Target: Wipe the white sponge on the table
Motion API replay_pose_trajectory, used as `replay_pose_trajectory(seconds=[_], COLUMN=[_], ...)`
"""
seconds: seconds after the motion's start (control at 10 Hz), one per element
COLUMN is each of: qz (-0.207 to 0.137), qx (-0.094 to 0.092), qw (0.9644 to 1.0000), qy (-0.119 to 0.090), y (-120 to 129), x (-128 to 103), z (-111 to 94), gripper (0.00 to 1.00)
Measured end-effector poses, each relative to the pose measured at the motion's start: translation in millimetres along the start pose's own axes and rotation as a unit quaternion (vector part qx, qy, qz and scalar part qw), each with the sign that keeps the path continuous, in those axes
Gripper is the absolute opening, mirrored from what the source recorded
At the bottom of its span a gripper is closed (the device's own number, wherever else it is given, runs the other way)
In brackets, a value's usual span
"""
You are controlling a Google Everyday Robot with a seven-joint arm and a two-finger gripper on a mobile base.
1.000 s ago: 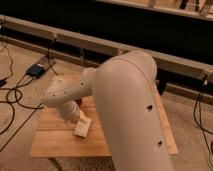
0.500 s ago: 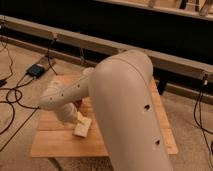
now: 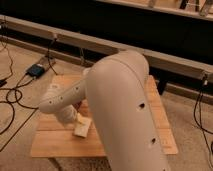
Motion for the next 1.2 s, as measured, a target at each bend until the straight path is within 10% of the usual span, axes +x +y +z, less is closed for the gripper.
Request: replay_pose_trajectory(seconds=[0.5,1.2], qz=[0.000,0.014], qx=[0.000,-0.053], qw=[1.0000,0.9984], qy=[0.000,-0.014], y=[0,-16], x=[0,-17], z=[0,2], gripper=[0.65,0.65])
